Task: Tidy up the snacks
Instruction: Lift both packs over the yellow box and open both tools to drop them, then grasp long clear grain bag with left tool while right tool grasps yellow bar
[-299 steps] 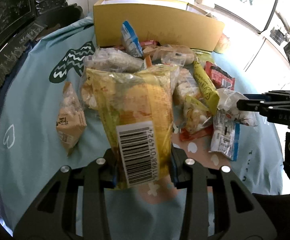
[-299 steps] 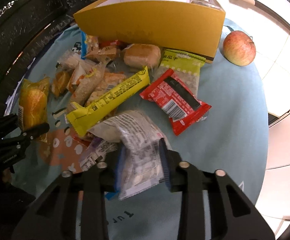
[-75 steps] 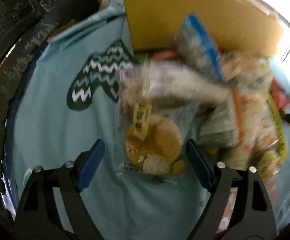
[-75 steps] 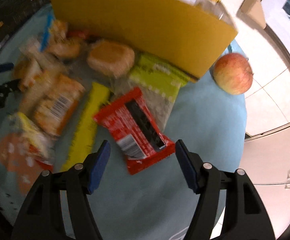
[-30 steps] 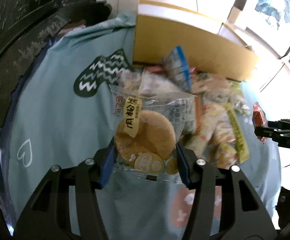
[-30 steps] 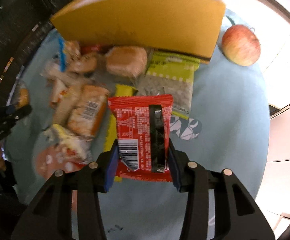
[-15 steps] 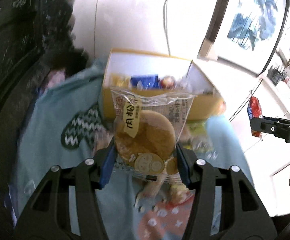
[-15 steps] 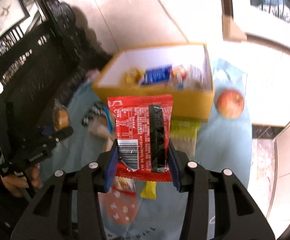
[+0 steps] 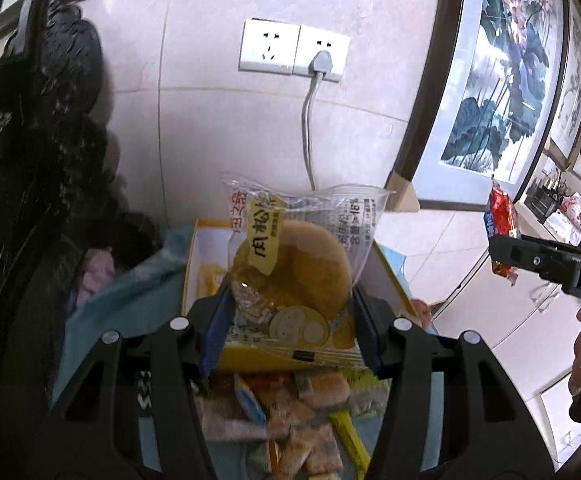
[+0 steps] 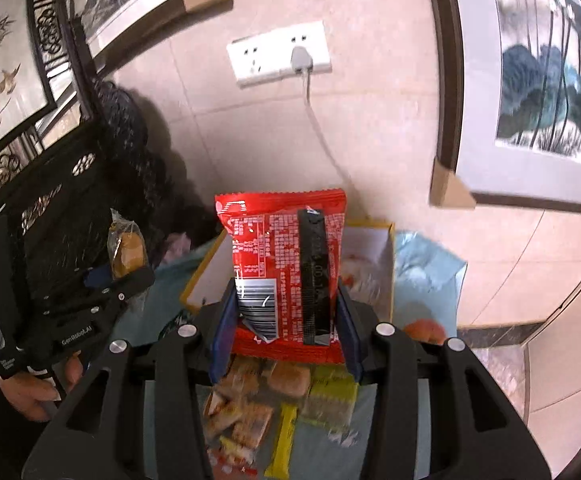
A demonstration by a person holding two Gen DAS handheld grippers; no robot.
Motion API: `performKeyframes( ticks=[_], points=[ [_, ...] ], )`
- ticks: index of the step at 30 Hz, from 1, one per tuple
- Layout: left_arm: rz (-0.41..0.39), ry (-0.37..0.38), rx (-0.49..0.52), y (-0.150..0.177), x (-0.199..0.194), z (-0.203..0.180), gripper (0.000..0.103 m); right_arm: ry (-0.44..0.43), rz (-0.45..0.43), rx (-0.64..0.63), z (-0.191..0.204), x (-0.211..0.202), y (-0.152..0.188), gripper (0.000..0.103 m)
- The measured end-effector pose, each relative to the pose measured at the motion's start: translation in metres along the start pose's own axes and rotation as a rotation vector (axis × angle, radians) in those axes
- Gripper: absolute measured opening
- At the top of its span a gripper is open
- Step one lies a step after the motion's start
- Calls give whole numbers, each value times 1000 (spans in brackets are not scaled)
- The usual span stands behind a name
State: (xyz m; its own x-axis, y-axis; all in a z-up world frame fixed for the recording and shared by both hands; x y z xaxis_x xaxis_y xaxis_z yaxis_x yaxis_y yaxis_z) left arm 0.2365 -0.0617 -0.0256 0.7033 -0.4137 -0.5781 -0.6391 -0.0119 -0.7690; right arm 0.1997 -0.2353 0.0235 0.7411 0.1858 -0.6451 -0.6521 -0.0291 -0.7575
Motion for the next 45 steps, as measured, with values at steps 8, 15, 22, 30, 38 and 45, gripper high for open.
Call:
performKeyframes(
  ticks=[8,15,22,30,38,45],
  points=[
    [16,-25,18,-28,42,-6,55,33,-18,-29,-8,31,-41,45],
    [101,-163,-15,-27,103,20,87,139,80,-4,-31,84,-38,69],
    [94,-172,-12,4,85,47,88,109,128,28,-33,79,11,69],
    [238,-254,-89,110,73,102,89,11,326,31,21,83,128,69],
    [364,-264,-26,200,67,114,89,6,518,-23,56,104,237,69],
    [389,-155,204,240,61,69,89,28,522,-78,70,111,242,68]
  ],
)
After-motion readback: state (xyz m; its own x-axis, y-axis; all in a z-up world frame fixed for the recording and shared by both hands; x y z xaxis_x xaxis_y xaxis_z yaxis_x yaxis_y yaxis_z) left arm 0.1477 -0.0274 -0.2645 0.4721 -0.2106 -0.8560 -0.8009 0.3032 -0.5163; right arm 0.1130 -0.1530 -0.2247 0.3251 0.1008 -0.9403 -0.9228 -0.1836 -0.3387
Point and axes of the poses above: each gripper's, at about its wrist camera, not at the fingertips, and x roughly the way its jaws point, z to its left, y to its underside, the point moved 6 cm from there along x, roughly the way its jaws point, and after that the axes turned 8 degrees about -x, right-handed, at the moved point
